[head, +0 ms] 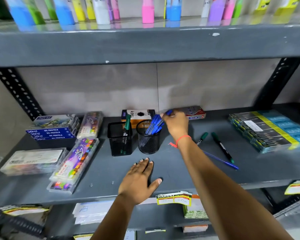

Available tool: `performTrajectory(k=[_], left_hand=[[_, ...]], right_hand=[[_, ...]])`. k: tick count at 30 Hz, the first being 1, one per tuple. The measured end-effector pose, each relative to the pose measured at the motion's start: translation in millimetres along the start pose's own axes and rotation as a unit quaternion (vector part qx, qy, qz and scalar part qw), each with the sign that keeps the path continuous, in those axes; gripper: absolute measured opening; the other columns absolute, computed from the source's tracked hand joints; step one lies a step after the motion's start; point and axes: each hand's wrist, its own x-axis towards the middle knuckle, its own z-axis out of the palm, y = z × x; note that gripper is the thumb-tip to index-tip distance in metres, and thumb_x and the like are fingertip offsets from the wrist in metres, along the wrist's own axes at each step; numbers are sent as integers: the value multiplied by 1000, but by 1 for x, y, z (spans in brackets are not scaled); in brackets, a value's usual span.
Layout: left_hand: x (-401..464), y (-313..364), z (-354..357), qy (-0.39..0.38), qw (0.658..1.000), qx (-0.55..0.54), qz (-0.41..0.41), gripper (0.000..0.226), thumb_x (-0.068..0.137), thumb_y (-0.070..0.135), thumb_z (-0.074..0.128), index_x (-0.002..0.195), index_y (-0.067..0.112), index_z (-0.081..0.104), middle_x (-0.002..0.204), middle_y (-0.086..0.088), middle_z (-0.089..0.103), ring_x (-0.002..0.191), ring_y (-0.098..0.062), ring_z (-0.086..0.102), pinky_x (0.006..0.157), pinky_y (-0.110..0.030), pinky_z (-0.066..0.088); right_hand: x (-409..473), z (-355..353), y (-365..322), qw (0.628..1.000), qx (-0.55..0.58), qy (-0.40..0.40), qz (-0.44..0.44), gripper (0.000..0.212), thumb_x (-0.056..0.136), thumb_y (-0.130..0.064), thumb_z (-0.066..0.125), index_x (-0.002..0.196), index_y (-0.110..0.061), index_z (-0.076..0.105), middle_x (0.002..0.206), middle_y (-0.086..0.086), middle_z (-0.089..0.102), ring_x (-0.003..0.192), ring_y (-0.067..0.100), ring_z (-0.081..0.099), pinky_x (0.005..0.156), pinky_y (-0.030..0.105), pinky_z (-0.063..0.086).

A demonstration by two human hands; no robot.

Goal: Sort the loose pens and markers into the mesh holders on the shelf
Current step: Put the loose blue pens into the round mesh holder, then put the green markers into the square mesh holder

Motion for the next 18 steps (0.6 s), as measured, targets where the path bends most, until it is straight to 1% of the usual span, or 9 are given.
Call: performTrajectory(k=[3,6,7,9,11,13,15,16,18], left_hand=[[1,-1,1,-2,1000,1,-1,92,68,71,2,143,20,15,156,-2,11,142,-14,7,113,-27,-2],[1,-1,2,-5,1000,4,-1,81,79,69,15,143,19,15,156,-2,11,142,-14,7,114,-28,-1],[1,-1,2,-6,1000,3,0,80,79,68,16,143,19,15,156,-3,11,142,-15,7,114,-28,-1],[1,-1,1,-3,1000,1,2,87,73,70,6,143,19,16,156,-3,12,142,-15,8,114,-28,-1],[1,1,0,-6,1000,-3,2,95,66,71,1,143,19,17,156,-3,13,142,-16,8,114,-28,-1],[0,2,-1,-13,1000,-7,4,97,64,71,-1,143,18,16,156,-4,12,142,-16,7,114,-28,-1],[0,3,-2,-22,1000,-8,5,98,63,71,-2,143,17,15,156,-5,11,142,-17,7,114,-29,-1],[1,4,-3,-25,1000,-7,5,99,63,71,-2,143,17,16,156,-5,11,142,-18,7,114,-30,0],[4,10,-4,-35,999,-8,10,96,67,71,1,143,15,16,156,-6,12,142,-19,7,115,-32,1]], right_hand=[[0,7,8,1000,-19,-14,5,16,85,-18,64,77,-4,66,74,10,57,71,20,48,65,25,35],[-1,10,15,999,3,-27,17,17,84,-14,67,92,0,71,82,5,62,79,17,54,75,25,41],[-3,10,15,999,10,-27,19,18,84,-15,67,94,-1,71,84,4,63,82,16,55,78,24,42],[-6,6,18,1000,10,-11,16,21,85,-18,65,96,-2,72,88,8,68,84,16,56,80,25,42],[-11,-3,23,1000,0,20,19,23,88,-19,61,96,0,72,98,17,73,84,24,60,79,27,44],[-17,-16,32,998,-30,54,28,24,89,-19,58,95,0,71,100,24,72,84,33,61,77,31,47],[-20,-30,45,994,-64,76,52,23,90,-16,55,94,-1,72,98,25,71,77,29,57,73,31,45],[-21,-37,54,991,-93,77,63,23,91,-13,52,90,1,70,97,25,71,78,31,58,71,31,44],[-23,-50,72,975,-200,57,76,21,88,-8,47,81,2,64,100,26,69,89,37,62,70,31,44]])
